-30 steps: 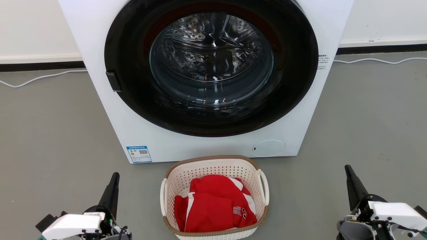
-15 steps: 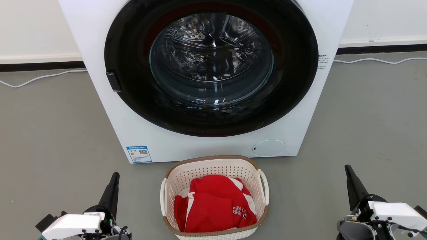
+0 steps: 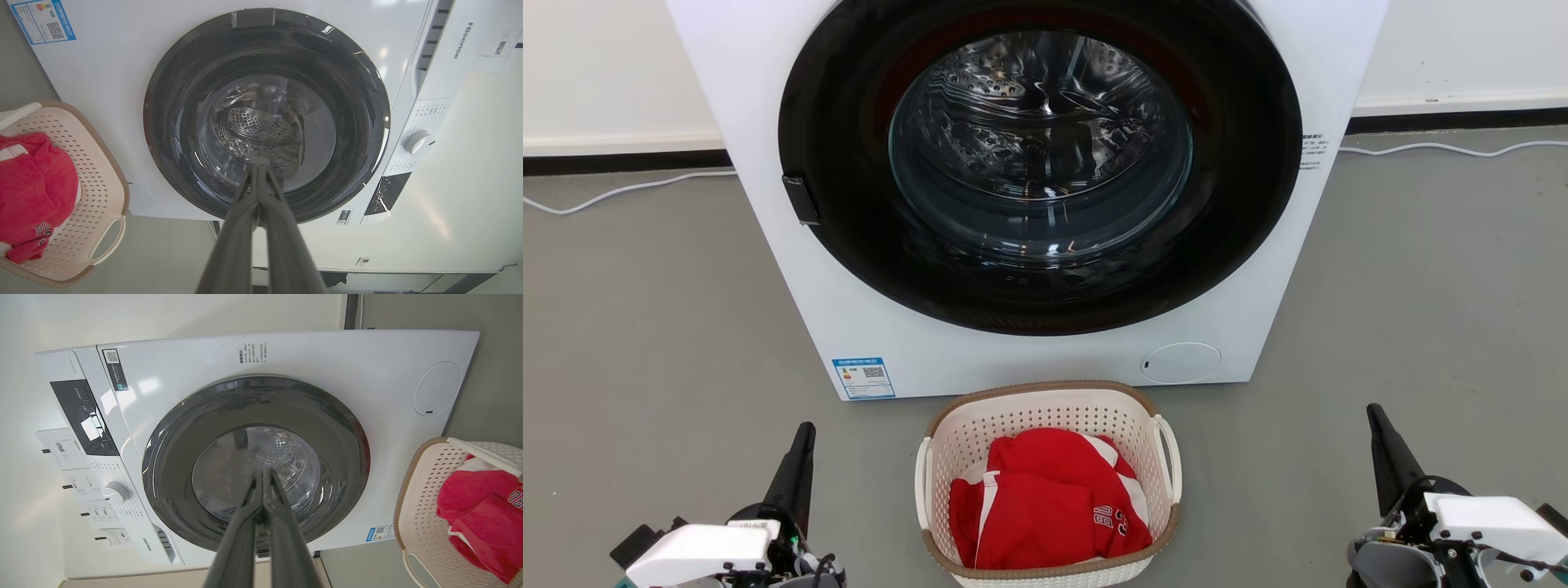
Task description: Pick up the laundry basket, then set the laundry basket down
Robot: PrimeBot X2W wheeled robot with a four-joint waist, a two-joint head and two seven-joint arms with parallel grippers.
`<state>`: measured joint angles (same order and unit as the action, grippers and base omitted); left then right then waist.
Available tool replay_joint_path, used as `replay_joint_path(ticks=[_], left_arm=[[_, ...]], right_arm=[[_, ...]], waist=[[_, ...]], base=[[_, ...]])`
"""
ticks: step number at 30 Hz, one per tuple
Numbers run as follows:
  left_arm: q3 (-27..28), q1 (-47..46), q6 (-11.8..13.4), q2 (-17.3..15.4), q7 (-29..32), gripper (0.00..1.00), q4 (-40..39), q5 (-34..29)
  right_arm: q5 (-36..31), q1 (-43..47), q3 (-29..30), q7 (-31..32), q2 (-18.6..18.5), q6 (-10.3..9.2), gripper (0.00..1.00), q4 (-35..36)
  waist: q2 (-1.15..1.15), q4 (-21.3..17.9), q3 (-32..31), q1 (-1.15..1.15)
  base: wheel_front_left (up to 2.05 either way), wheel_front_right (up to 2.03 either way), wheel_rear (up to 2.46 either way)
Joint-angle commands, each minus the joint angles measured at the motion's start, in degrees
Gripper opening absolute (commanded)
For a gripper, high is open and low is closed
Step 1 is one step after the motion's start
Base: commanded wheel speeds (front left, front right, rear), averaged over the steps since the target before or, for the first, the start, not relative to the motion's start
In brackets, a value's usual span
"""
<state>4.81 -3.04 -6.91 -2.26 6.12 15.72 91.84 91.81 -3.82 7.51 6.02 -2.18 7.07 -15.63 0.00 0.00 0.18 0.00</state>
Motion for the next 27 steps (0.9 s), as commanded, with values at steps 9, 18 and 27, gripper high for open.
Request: replay_joint_path(ticks=[9, 18, 27], left_arm=[[1.71, -3.16, -0.58, -0.62, 0.36, 0.0, -1.67, 0.33], [1.71, -3.15, -0.58, -0.62, 0.36, 0.0, -1.67, 0.33], [1.71, -3.15, -0.58, -0.62, 0.36, 0.0, -1.67, 0.33]], right_arm=[[0.38, -2.37, -1.01, 0.45, -0.7, 0.42, 0.0, 1.61], [0.38, -2.37, -1.01, 0.45, -0.7, 0.42, 0.0, 1.61], [0.38, -2.37, -1.01, 0.45, -0.7, 0.42, 0.0, 1.61]], waist=[[0.0, 0.0, 0.0, 0.0], [0.0, 0.0, 0.0, 0.0], [0.0, 0.0, 0.0, 0.0]], base=[[0.0, 0.0, 0.0], [0.0, 0.0, 0.0], [0.0, 0.0, 0.0]])
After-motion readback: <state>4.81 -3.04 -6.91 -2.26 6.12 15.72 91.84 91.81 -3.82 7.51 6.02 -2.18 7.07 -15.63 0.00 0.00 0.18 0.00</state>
